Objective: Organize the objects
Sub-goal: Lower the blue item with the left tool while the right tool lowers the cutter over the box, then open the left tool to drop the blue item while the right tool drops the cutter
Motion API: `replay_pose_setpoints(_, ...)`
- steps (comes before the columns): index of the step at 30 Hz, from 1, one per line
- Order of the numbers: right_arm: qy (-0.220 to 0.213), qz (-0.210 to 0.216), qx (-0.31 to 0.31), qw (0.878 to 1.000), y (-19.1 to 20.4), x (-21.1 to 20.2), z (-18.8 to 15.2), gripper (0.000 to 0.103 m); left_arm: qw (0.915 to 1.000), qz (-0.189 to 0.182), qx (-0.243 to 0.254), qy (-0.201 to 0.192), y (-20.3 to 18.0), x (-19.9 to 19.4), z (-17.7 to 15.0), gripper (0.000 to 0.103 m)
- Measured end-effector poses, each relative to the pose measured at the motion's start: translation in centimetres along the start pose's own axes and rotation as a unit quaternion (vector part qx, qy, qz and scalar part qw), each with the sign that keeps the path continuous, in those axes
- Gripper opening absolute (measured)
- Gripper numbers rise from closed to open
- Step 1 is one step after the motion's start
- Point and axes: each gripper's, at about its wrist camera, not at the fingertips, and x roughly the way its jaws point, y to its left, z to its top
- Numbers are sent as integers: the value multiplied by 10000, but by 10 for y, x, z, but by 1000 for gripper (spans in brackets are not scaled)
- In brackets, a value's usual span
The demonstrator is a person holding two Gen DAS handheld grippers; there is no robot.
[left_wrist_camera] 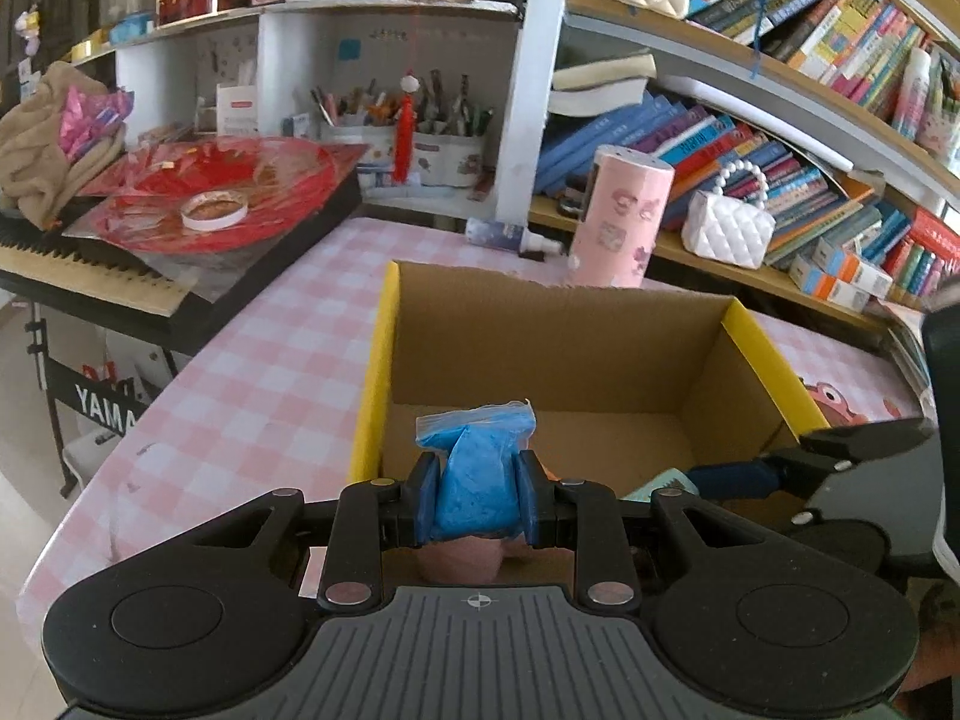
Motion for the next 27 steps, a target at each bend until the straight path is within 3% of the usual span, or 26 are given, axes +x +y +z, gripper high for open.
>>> replay_pose_setpoints(13, 188, 68, -82, 9998, 0, 3, 2, 67, 9998, 49, -148, 110, 2, 2, -3, 28)
replay_pose_setpoints(21, 2, -1, 45, 10000, 0, -6, 0, 71, 9995, 43, -210, -213, 3, -18, -4, 53)
replay_pose_setpoints(27, -524, -204, 246, 9981, 2, -34, -6, 80, 9973, 55, -259, -688, 6, -52, -5, 70)
